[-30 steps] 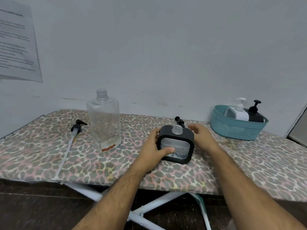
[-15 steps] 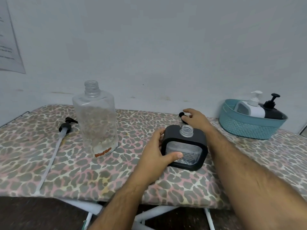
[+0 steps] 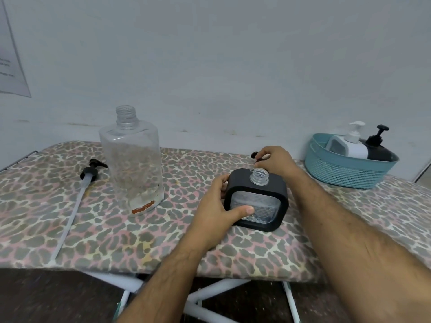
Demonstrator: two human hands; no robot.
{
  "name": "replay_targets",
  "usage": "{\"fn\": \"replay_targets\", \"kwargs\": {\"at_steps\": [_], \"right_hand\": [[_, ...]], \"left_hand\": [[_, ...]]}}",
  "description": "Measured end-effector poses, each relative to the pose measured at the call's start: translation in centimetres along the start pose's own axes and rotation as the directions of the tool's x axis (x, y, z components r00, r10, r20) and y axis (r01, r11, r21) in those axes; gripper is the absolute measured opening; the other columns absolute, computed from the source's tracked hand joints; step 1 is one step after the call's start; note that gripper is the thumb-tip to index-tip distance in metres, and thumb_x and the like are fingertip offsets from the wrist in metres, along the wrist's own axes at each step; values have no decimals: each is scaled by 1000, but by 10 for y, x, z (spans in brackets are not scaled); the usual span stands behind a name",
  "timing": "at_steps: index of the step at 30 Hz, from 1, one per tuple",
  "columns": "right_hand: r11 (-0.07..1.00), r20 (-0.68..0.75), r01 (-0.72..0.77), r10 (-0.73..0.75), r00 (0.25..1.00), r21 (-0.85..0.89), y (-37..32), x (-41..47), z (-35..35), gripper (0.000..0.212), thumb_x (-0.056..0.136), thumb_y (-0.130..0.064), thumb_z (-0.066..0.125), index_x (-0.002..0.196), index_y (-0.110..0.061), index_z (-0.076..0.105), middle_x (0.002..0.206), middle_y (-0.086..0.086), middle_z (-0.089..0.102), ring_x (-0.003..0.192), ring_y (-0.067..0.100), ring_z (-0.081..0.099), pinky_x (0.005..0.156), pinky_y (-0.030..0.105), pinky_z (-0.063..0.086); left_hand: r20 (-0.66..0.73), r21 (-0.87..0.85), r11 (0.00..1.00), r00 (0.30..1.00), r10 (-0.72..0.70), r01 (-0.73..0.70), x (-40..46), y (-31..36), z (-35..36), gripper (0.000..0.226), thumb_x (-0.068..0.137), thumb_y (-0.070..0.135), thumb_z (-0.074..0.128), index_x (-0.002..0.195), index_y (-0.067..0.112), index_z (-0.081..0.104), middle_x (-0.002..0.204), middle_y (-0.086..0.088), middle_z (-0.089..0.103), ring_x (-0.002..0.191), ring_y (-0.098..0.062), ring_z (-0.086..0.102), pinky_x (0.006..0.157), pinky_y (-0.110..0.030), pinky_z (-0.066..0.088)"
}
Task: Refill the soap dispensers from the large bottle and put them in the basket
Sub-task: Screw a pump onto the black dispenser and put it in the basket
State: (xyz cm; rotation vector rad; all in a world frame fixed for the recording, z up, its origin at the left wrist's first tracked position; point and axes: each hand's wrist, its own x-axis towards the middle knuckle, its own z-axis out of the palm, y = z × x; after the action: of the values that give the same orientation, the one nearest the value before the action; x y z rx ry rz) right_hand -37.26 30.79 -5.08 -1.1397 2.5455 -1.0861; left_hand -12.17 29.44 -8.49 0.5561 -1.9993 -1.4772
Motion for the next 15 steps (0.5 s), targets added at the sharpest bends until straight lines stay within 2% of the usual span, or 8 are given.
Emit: {"fn": "replay_targets", "kwargs": {"at_steps": [3,5,9,12,15], "right_hand": [[985,-57,1,9,998,174,-7,-18,-12,18,76,-5,75,81,-20,67,83,6,72,66,17,64,55,23,49],[968,-90,36,-14,996,247,-14,-29,-25,20,76,-5,76,80,-21,65,83,4,72,70,16,65,60,24,48],[898,-233,146,-51,971,415,-28,-51,-50,20,75,-6,79,81,-21,66,84,5,73,83,22,71,77,35,57],[836,-329,254,-94,940,487,-40,-71,-64,18,77,-7,79,84,-19,68,86,4,74,85,18,72,80,32,58],[746,-416,372,-139,898,553,-59,-93,-80,21,78,0,77,84,-17,67,84,2,73,82,13,71,80,28,57]], "left_hand": [[-2,14,1000,1000,-1,1,-2,3,0,68,78,21,82,131,37,42,123,21,56,110,4,57,87,-11,48],[-7,16,1000,1000,-2,2,-3,4,2,67,79,21,81,129,39,41,121,22,56,107,7,56,83,-10,48],[-9,19,1000,1000,-14,14,-3,7,3,68,79,21,81,127,42,38,119,21,55,106,7,55,78,-10,46],[-15,24,999,1000,-20,20,-5,7,3,70,79,21,82,132,37,40,117,21,55,105,6,55,79,-10,45],[-21,29,999,1000,-18,18,-6,8,4,72,78,22,82,136,34,42,121,16,58,108,1,58,87,-20,50]]}}
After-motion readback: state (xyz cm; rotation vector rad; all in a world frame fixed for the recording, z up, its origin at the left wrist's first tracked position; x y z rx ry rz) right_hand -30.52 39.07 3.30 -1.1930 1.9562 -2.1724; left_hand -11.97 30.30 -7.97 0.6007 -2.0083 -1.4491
